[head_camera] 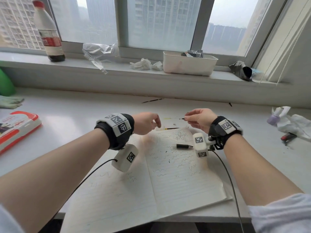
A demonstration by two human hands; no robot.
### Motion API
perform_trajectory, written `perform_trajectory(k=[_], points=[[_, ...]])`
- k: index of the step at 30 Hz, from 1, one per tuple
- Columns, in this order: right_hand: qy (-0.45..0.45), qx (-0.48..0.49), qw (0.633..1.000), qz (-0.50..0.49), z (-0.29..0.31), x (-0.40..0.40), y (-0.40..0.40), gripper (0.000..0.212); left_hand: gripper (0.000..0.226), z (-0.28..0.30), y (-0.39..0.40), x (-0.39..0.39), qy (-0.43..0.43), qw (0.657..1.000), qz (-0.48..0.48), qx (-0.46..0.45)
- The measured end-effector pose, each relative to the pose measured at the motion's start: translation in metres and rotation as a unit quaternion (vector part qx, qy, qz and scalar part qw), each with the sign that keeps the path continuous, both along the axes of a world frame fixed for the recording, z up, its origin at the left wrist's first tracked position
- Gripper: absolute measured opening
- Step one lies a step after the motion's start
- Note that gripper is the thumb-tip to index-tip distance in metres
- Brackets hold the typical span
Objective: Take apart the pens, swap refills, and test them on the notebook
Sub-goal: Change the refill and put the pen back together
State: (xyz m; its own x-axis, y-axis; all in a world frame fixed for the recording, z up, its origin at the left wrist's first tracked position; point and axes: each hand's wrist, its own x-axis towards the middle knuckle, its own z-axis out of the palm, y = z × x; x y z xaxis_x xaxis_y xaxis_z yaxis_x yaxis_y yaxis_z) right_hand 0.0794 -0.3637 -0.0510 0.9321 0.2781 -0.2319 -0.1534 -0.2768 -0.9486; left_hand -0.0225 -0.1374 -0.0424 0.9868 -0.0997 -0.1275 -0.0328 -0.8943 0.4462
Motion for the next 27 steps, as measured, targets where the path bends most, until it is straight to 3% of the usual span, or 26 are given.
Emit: perform_trajectory(k=[3, 7, 12, 18, 27], points=[[0.012, -0.027, 1.0, 0.008, -0.008, 0.011, 0.011, 0.017, 0.018, 0.002, 0.005, 0.014, 0.006, 0.999, 0.007, 0.049], [0.012, -0.042, 0.999, 0.032, -0.014, 0.02, 0.015, 0.014, 0.035, -0.005, 0.002, 0.027, 0.043, 0.995, -0.003, 0.087], [-0.017, -0.074, 0.996, 0.047, -0.016, 0.021, 0.011, 0.014, 0.029, -0.014, -0.011, 0.037, 0.053, 0.994, -0.012, 0.1], [-0.005, -0.047, 0.998, 0.028, -0.014, 0.017, 0.001, 0.013, 0.027, -0.006, -0.015, 0.037, 0.065, 0.991, -0.014, 0.117], [-0.046, -0.073, 0.995, 0.055, -0.015, 0.009, 0.002, 0.013, 0.023, 0.011, 0.0, 0.025, -0.007, 0.997, 0.0, 0.079]])
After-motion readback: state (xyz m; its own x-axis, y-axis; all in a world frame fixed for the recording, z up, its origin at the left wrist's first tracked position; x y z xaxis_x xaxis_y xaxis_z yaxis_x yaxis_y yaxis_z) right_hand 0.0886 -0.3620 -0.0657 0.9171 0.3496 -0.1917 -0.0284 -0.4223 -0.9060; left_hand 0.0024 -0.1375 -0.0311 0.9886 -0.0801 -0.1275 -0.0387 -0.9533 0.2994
